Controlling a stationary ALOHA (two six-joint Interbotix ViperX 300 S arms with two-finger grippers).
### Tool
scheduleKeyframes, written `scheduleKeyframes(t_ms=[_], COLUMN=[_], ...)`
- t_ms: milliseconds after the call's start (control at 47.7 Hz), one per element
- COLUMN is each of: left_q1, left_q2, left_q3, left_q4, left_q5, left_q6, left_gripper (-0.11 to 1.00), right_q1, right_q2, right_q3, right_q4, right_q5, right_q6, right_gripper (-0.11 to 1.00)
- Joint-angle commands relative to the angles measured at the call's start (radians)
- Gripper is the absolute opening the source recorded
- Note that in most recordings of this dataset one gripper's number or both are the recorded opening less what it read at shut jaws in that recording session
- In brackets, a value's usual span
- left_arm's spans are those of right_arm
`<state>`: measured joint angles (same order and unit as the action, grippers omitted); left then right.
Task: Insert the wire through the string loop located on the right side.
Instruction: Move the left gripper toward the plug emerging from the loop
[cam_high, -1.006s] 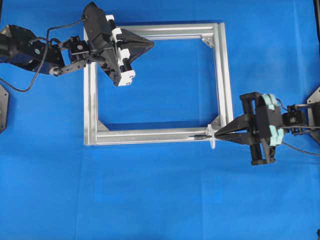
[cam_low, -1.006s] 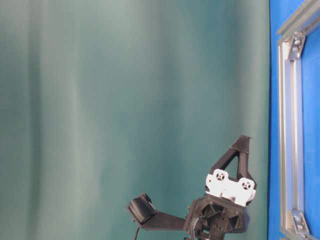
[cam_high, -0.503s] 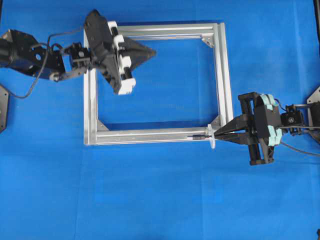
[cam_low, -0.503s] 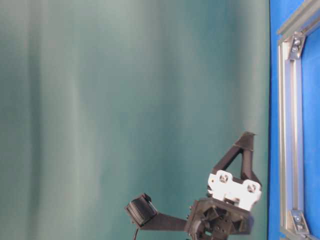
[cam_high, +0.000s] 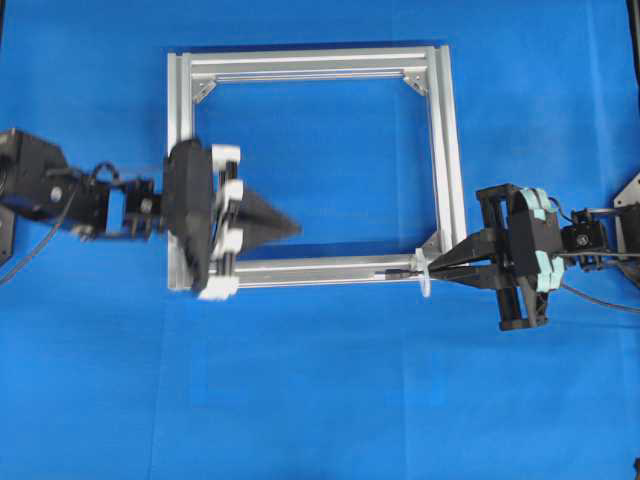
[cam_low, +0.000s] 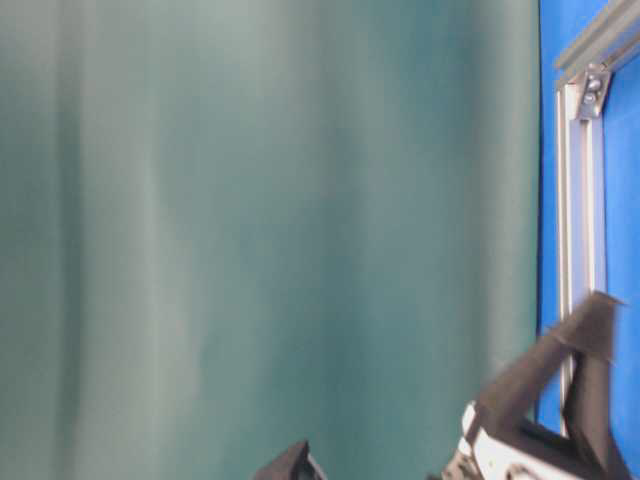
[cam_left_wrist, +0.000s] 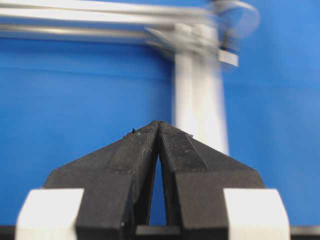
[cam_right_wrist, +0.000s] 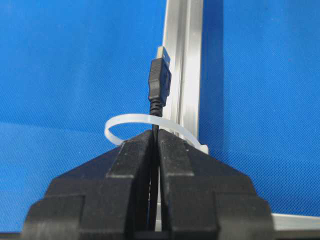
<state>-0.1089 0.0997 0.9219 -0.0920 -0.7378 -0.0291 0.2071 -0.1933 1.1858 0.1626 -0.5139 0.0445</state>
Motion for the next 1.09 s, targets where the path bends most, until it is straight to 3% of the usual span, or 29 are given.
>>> scheduleKeyframes(t_ms=[0,126,566,1069], left_q1=[-0.049,-0.089,-0.074,0.009], left_q2=[-0.028,-0.029,-0.012,0.127], left_q3=[0.000,0.008,-0.043,-0.405], left_q4=[0.003,0.003,0.003,0.006], left_q5=[-0.006,-0.006,0.015,0.333], left_q6=[-0.009,-0.012,-0.011,0.006], left_gripper=[0.01,0.01,0.01,0.01], right_q1=[-0.002,-0.002,-0.002,-0.002], right_q2=[-0.005,-0.005,-0.005,-0.005], right_q3=[-0.012,-0.012,-0.014,-0.012], right_q4=[0.002,0.002,0.002,0.002], right_q5=[-0.011,-0.009,-0.009,-0.008], right_q6=[-0.002,-0.003,-0.003,-0.003], right_gripper=[-0.03,-0.03,-0.03,-0.03])
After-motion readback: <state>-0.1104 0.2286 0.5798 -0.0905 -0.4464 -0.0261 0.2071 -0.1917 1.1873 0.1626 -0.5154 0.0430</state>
